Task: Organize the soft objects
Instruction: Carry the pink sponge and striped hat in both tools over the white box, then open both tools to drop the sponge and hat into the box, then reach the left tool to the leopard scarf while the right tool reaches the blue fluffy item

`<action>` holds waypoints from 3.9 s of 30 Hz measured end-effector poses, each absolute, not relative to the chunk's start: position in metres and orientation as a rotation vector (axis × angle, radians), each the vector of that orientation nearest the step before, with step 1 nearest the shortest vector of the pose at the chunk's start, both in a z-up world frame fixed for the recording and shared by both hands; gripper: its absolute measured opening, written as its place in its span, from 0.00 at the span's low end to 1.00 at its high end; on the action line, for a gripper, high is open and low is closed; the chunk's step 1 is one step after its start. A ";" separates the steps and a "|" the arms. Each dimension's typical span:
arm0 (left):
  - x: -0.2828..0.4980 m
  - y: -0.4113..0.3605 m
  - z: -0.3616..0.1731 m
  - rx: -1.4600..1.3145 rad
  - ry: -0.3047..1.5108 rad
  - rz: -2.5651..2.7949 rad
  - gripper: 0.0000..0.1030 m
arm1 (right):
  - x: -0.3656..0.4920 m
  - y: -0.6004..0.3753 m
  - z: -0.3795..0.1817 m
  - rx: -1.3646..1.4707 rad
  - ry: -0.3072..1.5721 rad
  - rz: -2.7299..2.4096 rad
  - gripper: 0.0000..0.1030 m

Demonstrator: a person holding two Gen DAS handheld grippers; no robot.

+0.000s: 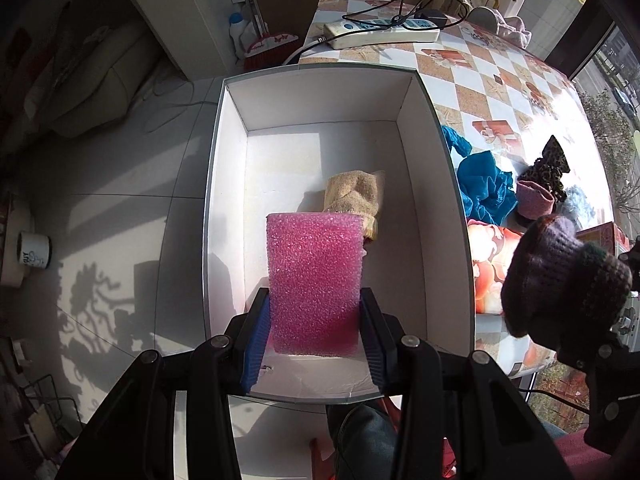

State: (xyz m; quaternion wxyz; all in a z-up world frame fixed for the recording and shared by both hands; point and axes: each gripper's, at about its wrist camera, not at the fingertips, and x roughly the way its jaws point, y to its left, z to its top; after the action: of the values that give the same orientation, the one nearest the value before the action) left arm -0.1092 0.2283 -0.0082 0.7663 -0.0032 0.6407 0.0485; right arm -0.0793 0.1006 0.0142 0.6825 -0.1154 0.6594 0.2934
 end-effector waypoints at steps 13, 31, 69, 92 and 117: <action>-0.112 0.235 -0.017 -0.025 1.412 0.114 0.45 | -0.078 0.119 0.011 -0.289 1.486 0.694 0.45; -0.117 0.243 -0.030 -0.043 1.458 0.132 0.45 | -0.076 0.145 0.005 -0.281 1.495 0.742 0.45; -0.073 0.201 -0.015 -0.145 1.442 -0.083 1.00 | -0.028 0.022 0.031 0.082 1.451 0.430 0.78; 0.053 0.002 -0.041 0.308 1.481 -0.327 1.00 | 0.018 -0.235 -0.045 0.386 1.589 -0.030 0.79; 0.156 -0.058 -0.123 0.425 1.477 -0.077 1.00 | 0.069 -0.254 -0.144 0.269 1.595 -0.057 0.79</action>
State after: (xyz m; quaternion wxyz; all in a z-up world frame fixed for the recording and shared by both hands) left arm 0.1558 -0.0583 -0.1230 0.7183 0.1920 0.6678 -0.0350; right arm 0.0692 -0.2538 -0.1442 0.6900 0.1202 0.7133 -0.0253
